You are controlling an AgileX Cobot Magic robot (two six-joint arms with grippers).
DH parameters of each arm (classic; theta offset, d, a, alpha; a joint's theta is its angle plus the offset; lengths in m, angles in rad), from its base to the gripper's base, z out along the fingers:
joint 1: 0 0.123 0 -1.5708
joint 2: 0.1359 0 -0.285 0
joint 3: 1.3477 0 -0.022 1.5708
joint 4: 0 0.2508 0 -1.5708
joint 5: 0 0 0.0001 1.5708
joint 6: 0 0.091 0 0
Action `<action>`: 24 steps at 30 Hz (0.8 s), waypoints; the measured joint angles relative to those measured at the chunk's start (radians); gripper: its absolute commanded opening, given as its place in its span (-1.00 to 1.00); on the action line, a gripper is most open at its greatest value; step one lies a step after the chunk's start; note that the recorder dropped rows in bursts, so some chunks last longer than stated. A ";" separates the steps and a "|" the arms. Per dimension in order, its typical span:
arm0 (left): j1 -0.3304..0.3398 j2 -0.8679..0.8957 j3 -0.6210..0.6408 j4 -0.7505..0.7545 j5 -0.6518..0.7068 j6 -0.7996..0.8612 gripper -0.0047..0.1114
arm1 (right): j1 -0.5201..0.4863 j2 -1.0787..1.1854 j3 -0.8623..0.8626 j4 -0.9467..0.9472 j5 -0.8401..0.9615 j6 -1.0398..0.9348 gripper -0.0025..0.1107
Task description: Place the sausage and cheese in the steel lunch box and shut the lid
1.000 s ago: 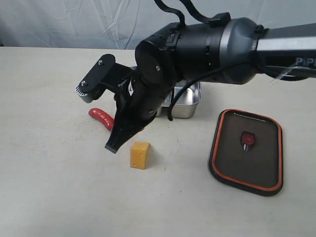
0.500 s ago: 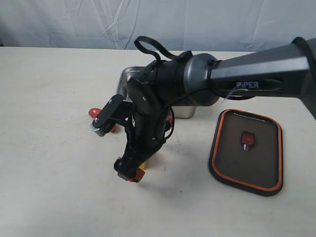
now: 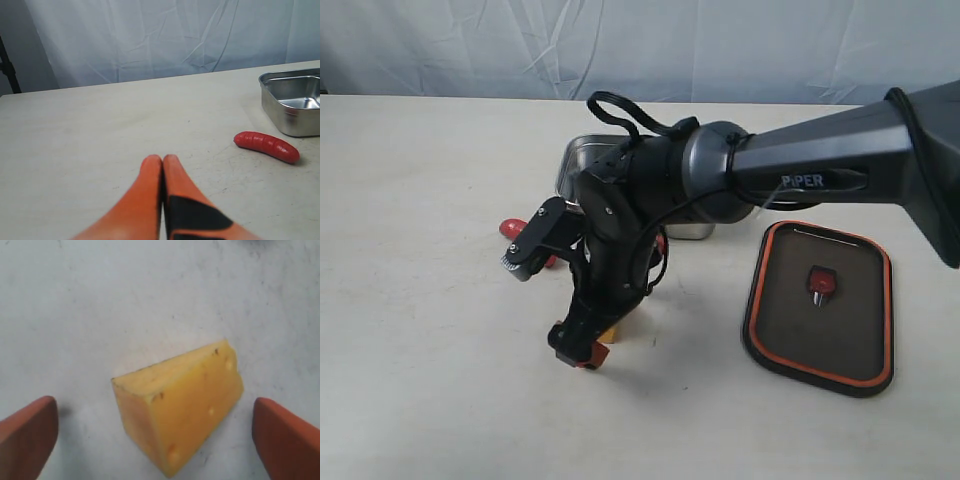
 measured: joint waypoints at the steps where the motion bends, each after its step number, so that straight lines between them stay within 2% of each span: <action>1: 0.000 0.000 0.000 0.000 0.000 0.000 -0.92 | 0.000 0.000 0.000 0.000 -0.007 -0.002 0.88; 3: 0.000 0.000 0.000 0.000 0.000 0.000 -0.92 | 0.000 0.000 0.000 -0.002 -0.018 -0.004 0.85; 5: 0.000 0.000 0.000 0.000 0.000 0.000 -0.92 | 0.000 0.000 0.000 -0.004 -0.020 -0.007 0.51; 6: 0.000 0.000 0.000 0.000 0.000 0.000 -0.92 | 0.000 0.000 0.000 -0.004 -0.020 -0.007 0.13; 7: 0.000 0.000 0.000 0.000 0.000 0.000 -0.92 | 0.000 0.000 0.000 -0.004 -0.020 -0.007 -0.12; 8: 0.000 0.000 0.000 0.000 0.000 0.000 -0.92 | 0.000 0.000 0.000 -0.004 -0.018 -0.007 -0.72; 9: 0.000 0.000 0.000 0.000 0.000 0.000 -0.92 | 0.000 0.000 0.000 -0.004 -0.014 -0.007 -0.96; 24: 0.000 0.000 0.000 0.000 0.000 0.000 -0.92 | 0.000 -0.068 -0.002 0.023 -0.002 0.000 -0.97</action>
